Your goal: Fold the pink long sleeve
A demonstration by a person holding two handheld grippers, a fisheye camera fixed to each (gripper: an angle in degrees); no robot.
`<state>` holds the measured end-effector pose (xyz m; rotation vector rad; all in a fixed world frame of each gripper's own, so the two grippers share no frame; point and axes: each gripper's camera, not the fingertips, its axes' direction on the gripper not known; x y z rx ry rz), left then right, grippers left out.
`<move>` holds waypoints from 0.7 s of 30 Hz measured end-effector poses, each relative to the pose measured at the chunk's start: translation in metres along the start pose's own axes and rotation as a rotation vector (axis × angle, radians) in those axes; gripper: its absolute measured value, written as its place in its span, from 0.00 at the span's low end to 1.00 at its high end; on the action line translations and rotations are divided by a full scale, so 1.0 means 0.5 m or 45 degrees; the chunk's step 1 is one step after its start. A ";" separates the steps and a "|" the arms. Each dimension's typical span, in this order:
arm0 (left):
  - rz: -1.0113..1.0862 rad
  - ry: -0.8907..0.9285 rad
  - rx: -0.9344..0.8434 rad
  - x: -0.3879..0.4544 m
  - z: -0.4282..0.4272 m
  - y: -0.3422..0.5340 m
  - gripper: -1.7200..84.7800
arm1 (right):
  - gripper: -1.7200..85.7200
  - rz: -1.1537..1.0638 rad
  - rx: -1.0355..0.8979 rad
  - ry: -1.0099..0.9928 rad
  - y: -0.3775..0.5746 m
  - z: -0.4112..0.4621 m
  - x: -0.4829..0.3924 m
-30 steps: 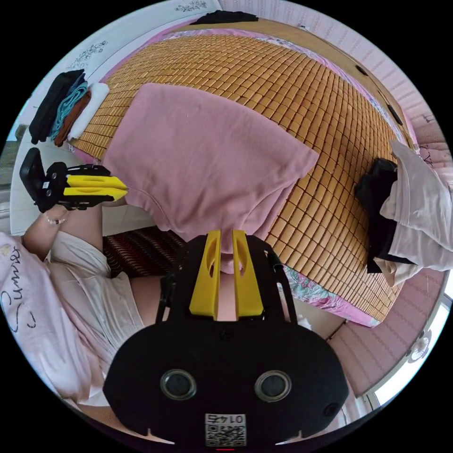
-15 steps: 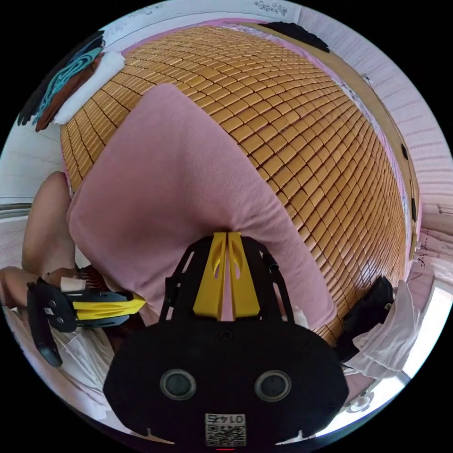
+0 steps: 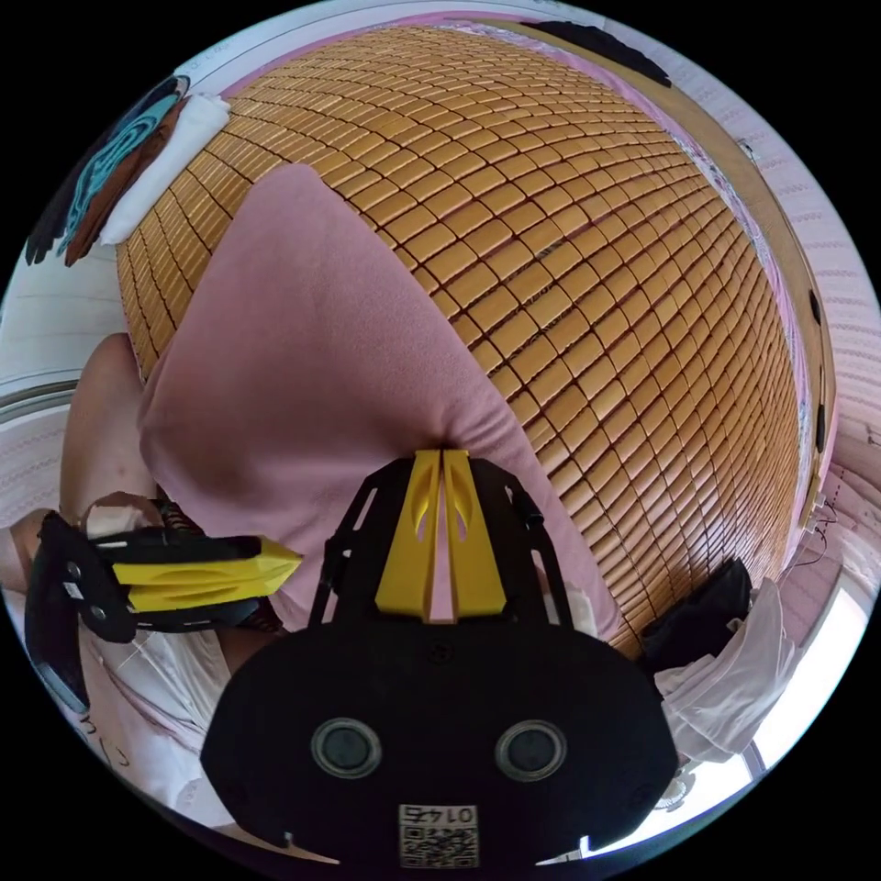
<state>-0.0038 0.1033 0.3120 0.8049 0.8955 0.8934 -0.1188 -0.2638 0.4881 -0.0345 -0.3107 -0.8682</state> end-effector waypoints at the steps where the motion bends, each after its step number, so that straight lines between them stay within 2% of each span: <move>1: 0.012 0.011 -0.111 0.002 0.039 -0.011 0.01 | 0.01 -0.009 -0.003 0.020 -0.003 0.002 -0.004; 4: 0.096 -0.057 -0.124 0.033 0.064 -0.002 0.01 | 0.01 -0.049 -0.028 0.079 -0.012 0.007 -0.016; 8: 0.164 -0.032 -0.136 0.064 0.050 0.034 0.01 | 0.01 -0.094 -0.099 0.087 -0.026 0.012 -0.013; 15: 0.146 0.012 -0.160 0.102 0.045 0.081 0.01 | 0.01 -0.102 -0.192 0.043 -0.020 0.015 0.016; 21: 0.132 0.158 -0.168 0.074 0.065 0.070 0.01 | 0.01 -0.020 -0.041 -0.039 0.061 0.003 0.064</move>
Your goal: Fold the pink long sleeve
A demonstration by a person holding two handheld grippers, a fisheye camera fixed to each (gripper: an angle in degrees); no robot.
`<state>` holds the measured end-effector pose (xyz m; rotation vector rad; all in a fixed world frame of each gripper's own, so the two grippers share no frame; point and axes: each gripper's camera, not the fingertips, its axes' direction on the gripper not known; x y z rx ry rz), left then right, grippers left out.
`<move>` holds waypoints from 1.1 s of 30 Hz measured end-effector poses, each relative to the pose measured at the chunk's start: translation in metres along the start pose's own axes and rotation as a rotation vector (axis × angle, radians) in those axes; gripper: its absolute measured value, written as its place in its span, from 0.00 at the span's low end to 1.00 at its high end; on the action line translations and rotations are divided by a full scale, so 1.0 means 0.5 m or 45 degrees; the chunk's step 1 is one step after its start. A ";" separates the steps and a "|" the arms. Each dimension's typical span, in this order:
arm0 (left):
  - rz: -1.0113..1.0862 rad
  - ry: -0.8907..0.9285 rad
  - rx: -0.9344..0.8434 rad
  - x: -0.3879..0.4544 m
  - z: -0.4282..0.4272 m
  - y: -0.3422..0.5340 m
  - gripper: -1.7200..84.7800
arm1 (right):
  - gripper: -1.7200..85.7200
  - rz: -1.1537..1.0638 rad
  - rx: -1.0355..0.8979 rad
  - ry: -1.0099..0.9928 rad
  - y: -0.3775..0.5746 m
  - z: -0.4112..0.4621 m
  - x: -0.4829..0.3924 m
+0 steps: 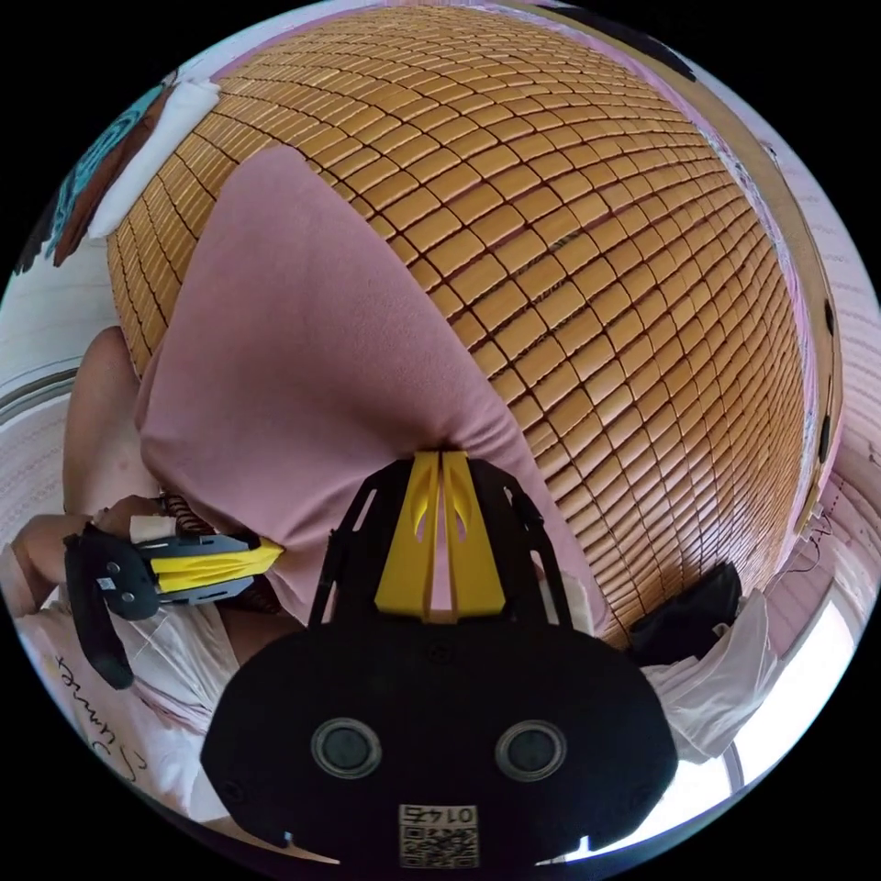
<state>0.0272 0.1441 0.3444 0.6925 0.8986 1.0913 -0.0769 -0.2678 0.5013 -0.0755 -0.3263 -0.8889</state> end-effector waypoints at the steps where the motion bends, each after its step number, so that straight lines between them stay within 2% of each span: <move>1: 0.002 -0.034 -0.005 0.008 -0.009 0.004 0.01 | 0.01 0.010 0.086 -0.015 0.031 -0.002 0.009; 4: 0.096 -0.006 -0.002 0.046 -0.007 0.037 0.01 | 0.01 0.098 0.208 -0.098 0.092 -0.003 0.043; 6: 0.044 -0.015 -0.042 0.057 0.023 0.058 0.01 | 0.01 0.107 0.206 -0.105 0.112 -0.005 0.055; 8: 0.065 -0.053 0.023 0.065 0.028 0.069 0.01 | 0.01 0.071 0.196 -0.074 0.132 -0.008 0.060; 12: 0.104 -0.041 -0.016 0.067 0.015 0.060 0.01 | 0.01 -0.073 0.293 -0.029 0.246 -0.049 0.094; 14: 0.164 -0.012 0.040 0.075 -0.011 0.062 0.01 | 0.01 -0.015 0.393 -0.046 0.344 -0.072 0.126; 16: 0.222 0.102 0.155 0.089 -0.041 0.065 0.01 | 0.02 0.158 0.486 -0.143 0.501 -0.075 0.172; 19: 0.240 0.161 0.332 0.107 -0.057 0.055 0.03 | 0.05 0.410 0.447 -0.213 0.691 -0.033 0.202; 21: 0.215 0.124 0.424 0.118 -0.055 0.041 0.10 | 0.10 0.549 0.385 -0.228 0.792 -0.004 0.208; 25: 0.283 0.131 0.391 0.149 -0.033 -0.005 0.15 | 0.14 0.687 0.336 -0.369 0.943 0.048 0.220; 29: 0.363 0.143 0.346 0.175 -0.018 -0.031 0.16 | 0.16 0.738 0.374 -0.487 0.997 0.076 0.262; 33: 0.291 0.227 0.244 0.173 0.001 -0.066 0.18 | 0.09 0.695 0.340 -0.645 1.044 0.112 0.307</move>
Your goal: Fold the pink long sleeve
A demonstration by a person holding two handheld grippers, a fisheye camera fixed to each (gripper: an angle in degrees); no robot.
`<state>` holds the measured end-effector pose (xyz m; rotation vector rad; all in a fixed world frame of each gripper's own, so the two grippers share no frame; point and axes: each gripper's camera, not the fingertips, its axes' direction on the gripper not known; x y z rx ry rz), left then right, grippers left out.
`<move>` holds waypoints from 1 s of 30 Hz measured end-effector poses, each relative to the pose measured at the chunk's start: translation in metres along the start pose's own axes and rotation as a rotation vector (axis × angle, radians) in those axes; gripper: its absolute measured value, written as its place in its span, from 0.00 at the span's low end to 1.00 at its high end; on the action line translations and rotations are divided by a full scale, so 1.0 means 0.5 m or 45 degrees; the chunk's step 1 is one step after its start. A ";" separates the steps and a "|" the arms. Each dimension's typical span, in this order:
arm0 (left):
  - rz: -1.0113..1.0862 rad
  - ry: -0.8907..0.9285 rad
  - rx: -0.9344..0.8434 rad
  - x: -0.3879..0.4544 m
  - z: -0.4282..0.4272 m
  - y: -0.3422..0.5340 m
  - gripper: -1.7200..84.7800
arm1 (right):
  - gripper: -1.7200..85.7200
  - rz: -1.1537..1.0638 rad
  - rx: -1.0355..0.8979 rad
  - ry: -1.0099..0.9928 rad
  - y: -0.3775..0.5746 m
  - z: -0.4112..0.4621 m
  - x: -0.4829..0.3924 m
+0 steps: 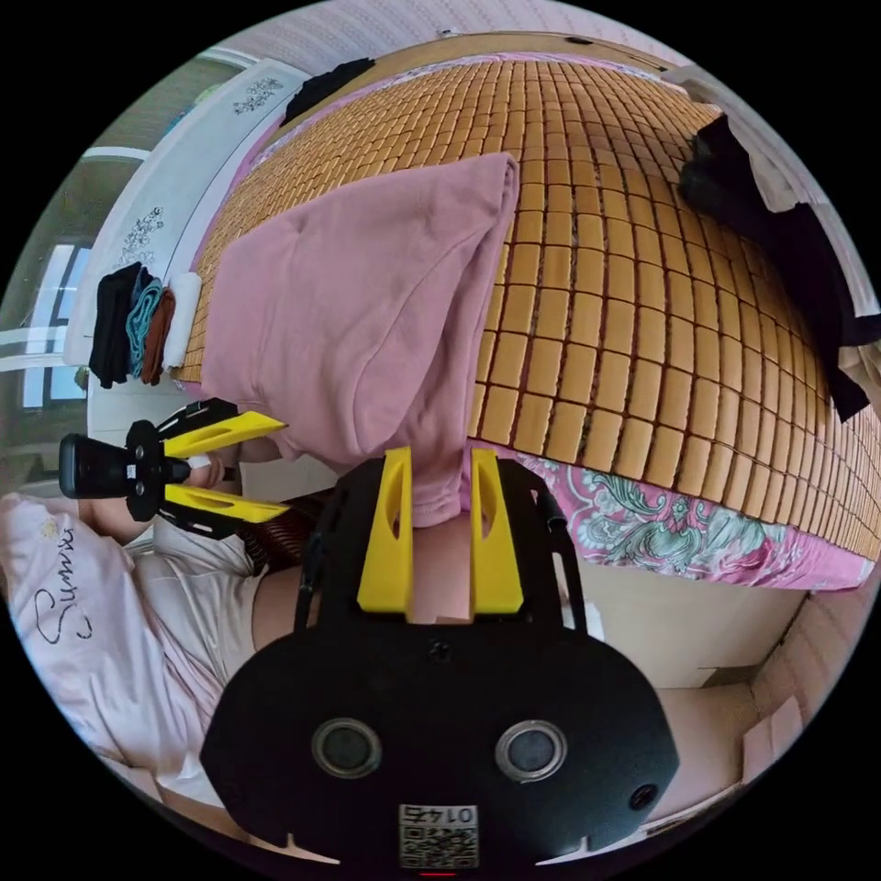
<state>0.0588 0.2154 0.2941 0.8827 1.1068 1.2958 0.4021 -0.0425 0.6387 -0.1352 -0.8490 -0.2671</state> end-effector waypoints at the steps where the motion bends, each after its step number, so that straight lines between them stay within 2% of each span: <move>1: 0.002 -0.016 0.009 0.000 0.003 -0.007 0.19 | 0.07 -0.023 0.014 0.008 0.014 -0.012 0.011; 3: 0.042 -0.040 0.022 0.005 0.010 -0.020 0.21 | 0.05 -0.086 0.052 -0.012 0.038 -0.043 0.021; 6: 0.128 0.037 -0.001 0.020 0.031 -0.046 0.26 | 0.04 -0.140 0.175 -0.163 0.080 -0.113 0.035; 9: 0.192 0.013 -0.064 0.041 0.046 -0.069 0.29 | 0.04 -0.155 0.321 -0.306 0.119 -0.184 0.048; 11: 0.136 -0.033 -0.053 0.043 0.038 -0.080 0.28 | 0.04 -0.145 0.372 -0.324 0.137 -0.210 0.055; 15: -0.143 -0.129 -0.047 0.014 0.015 -0.094 0.18 | 0.04 -0.102 0.457 -0.404 0.171 -0.237 0.069; 16: -0.163 -0.165 -0.058 0.008 0.013 -0.091 0.13 | 0.04 -0.109 0.471 -0.414 0.183 -0.244 0.071; 19: -0.133 -0.205 -0.044 0.002 -0.007 -0.075 0.08 | 0.05 -0.096 0.510 -0.364 0.220 -0.273 0.087; 21: -0.145 -0.178 0.000 -0.003 -0.029 -0.062 0.07 | 0.08 -0.038 0.595 -0.426 0.248 -0.293 0.123; 24: -0.148 -0.098 0.039 -0.006 -0.064 -0.042 0.07 | 0.16 0.222 0.723 -0.469 0.285 -0.293 0.207; 27: -0.101 -0.050 0.044 0.006 -0.099 -0.020 0.07 | 0.20 0.356 0.711 -0.565 0.285 -0.261 0.249; 30: -0.036 0.007 0.043 0.024 -0.132 0.006 0.07 | 0.20 0.431 0.698 -0.670 0.269 -0.218 0.258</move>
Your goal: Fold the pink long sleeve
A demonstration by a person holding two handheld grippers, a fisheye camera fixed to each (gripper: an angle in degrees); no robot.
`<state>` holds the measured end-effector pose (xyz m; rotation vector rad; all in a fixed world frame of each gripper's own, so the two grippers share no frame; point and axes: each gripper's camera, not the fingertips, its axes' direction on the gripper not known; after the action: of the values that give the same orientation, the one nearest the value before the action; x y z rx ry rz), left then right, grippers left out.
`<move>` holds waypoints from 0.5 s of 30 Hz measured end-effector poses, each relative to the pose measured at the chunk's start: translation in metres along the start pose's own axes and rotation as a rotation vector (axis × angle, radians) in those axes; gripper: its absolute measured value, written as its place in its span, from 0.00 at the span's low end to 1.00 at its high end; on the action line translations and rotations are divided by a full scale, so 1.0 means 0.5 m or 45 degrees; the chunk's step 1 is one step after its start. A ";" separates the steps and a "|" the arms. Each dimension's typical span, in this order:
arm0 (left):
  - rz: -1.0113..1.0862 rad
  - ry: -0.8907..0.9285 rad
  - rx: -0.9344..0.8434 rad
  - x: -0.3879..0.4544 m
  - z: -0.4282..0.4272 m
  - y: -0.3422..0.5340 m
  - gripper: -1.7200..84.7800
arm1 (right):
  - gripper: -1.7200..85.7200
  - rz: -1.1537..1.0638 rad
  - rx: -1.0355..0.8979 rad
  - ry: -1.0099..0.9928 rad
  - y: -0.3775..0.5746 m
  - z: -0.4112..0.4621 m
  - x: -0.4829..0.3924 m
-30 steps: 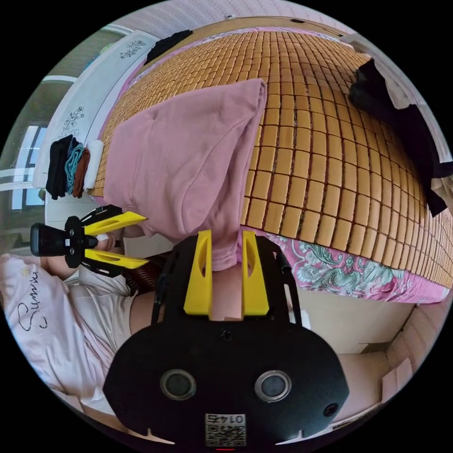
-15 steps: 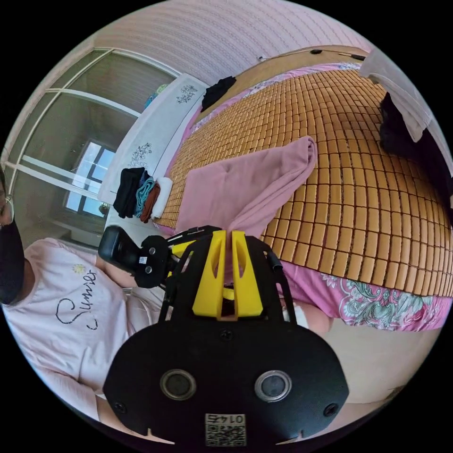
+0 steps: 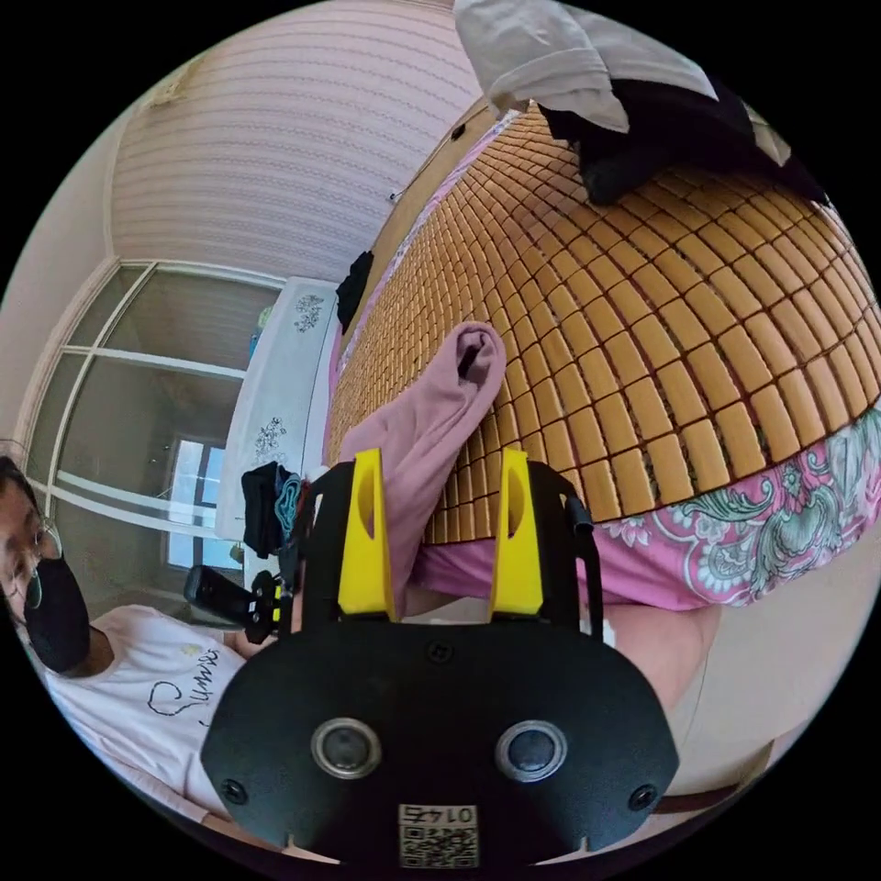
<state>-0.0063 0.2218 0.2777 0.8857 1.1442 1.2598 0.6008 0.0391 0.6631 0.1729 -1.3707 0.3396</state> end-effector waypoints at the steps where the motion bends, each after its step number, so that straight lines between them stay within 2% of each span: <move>1: 0.029 0.018 -0.007 0.009 -0.011 0.010 0.07 | 0.17 0.029 0.022 -0.039 0.004 0.009 0.011; 6: 0.073 0.035 0.018 0.045 -0.028 0.019 0.07 | 0.10 -0.042 0.161 -0.093 0.048 -0.030 -0.009; 10: 0.115 0.136 0.216 0.077 -0.054 -0.018 0.07 | 0.09 -0.153 0.380 -0.038 0.095 -0.149 -0.081; 12: 0.102 0.165 0.306 0.087 -0.068 -0.029 0.07 | 0.09 -0.229 0.417 0.051 0.111 -0.185 -0.135; 15: 0.059 0.214 0.377 0.083 -0.096 -0.021 0.07 | 0.10 -0.443 0.326 0.261 0.123 -0.161 -0.264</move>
<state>-0.0524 0.2569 0.2497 1.0435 1.4784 1.2389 0.6337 0.1041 0.5135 0.5662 -1.0675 0.2317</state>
